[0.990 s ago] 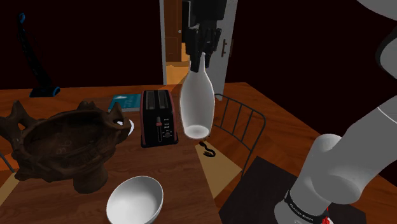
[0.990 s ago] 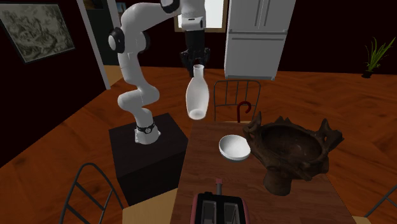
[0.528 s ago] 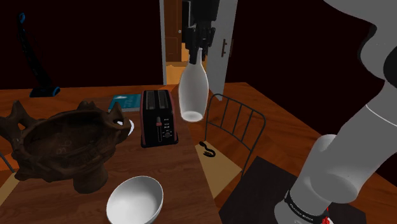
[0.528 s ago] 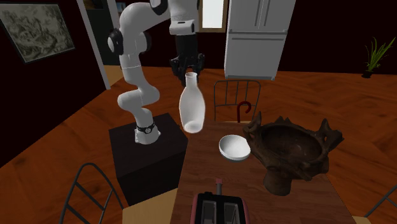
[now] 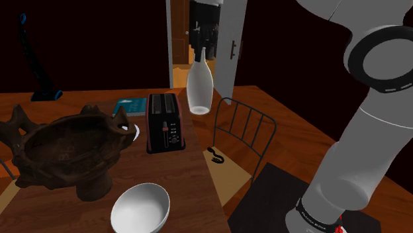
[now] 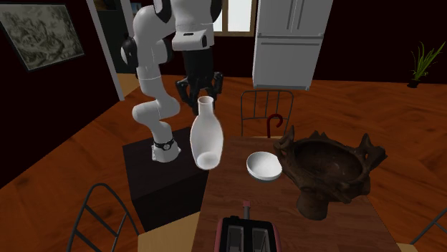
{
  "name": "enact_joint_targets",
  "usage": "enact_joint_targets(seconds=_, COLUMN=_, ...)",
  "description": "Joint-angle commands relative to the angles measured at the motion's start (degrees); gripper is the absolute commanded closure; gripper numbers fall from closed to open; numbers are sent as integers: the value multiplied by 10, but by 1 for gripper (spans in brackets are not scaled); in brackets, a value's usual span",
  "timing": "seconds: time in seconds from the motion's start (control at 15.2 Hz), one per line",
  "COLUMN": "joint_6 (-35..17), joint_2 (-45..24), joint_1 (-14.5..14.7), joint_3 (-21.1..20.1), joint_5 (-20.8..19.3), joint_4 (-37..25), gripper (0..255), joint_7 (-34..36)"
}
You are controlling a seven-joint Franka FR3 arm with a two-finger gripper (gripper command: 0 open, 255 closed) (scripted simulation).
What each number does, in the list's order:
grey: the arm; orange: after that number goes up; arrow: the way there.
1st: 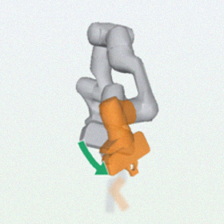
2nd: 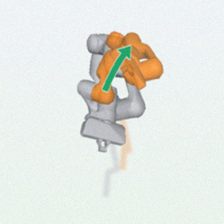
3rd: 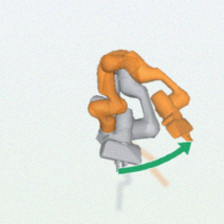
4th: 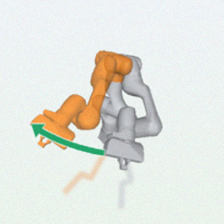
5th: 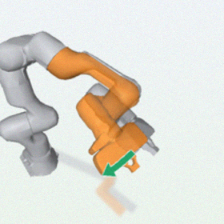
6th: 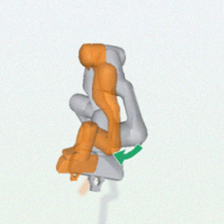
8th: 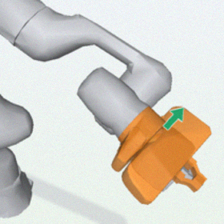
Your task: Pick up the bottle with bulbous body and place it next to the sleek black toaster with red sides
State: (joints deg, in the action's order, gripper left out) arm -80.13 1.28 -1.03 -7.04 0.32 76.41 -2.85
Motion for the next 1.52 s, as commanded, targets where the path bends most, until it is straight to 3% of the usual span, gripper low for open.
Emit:
enact_joint_targets(seconds=0.0, joint_6=5, joint_2=-31, joint_1=-10, joint_3=10, joint_5=-2, joint_4=-36, gripper=255, joint_7=-21)
enact_joint_targets(seconds=0.26, joint_6=25, joint_2=-112, joint_1=-28, joint_3=26, joint_5=-5, joint_4=-137, gripper=255, joint_7=-57)
enact_joint_targets(seconds=0.53, joint_6=72, joint_2=-218, joint_1=-46, joint_3=37, joint_5=-6, joint_4=-290, gripper=255, joint_7=-88)
enact_joint_targets(seconds=0.92, joint_6=-12, joint_2=-159, joint_1=-50, joint_3=37, joint_5=-2, joint_4=-147, gripper=255, joint_7=-90)
enact_joint_targets(seconds=1.45, joint_6=-95, joint_2=-118, joint_1=-52, joint_3=38, joint_5=0, joint_4=-22, gripper=255, joint_7=-92)
